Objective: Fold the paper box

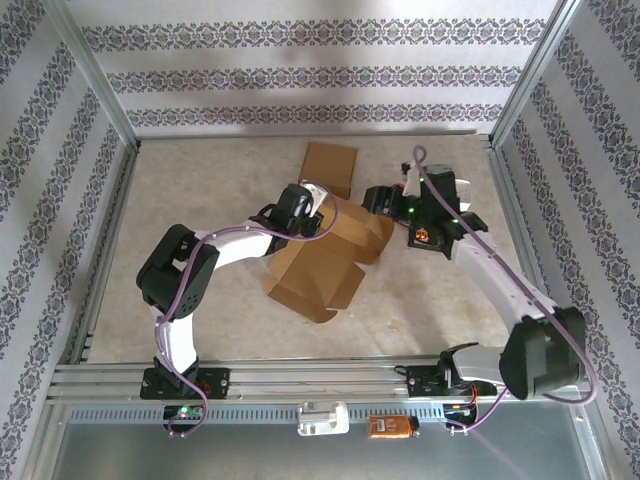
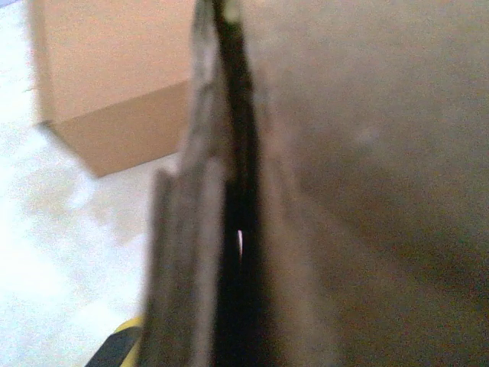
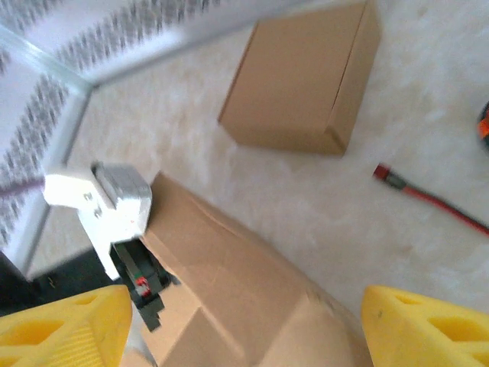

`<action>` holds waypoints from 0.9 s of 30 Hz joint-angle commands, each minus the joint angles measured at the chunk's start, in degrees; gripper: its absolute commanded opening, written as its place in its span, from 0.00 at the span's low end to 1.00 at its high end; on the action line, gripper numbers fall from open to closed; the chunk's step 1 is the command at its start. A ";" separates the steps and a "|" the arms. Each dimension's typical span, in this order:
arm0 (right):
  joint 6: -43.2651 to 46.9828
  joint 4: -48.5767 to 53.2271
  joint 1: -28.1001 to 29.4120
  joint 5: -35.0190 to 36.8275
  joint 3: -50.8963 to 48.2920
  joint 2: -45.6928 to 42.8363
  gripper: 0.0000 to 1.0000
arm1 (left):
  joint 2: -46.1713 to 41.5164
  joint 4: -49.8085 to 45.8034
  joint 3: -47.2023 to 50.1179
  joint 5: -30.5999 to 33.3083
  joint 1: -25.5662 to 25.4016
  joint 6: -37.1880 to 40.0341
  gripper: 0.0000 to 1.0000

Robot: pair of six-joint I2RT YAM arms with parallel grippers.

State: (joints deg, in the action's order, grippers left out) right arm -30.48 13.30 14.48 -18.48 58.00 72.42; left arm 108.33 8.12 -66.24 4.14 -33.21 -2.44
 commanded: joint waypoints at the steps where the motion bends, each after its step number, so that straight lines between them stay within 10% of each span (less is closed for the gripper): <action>1: -8.28 8.43 -0.29 8.90 4.30 -1.43 0.78 | -1.85 -6.87 0.93 15.46 -0.71 -10.74 0.02; 9: -14.52 16.70 0.68 8.81 9.83 -0.18 0.75 | -9.03 0.11 7.21 9.81 -3.37 -13.83 0.38; 20: -17.68 20.60 8.09 11.45 15.38 4.45 0.73 | -32.10 -15.68 10.51 8.19 -1.95 -25.27 0.71; 27: -23.36 16.56 10.93 8.82 15.58 11.86 0.81 | -25.54 -30.92 -4.49 -16.81 10.32 -31.65 0.65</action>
State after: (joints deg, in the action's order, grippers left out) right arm -50.70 30.87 25.32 -9.37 72.40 82.30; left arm 79.00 -12.75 -66.85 -0.40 -25.89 -30.09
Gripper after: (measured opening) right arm 0.802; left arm 0.651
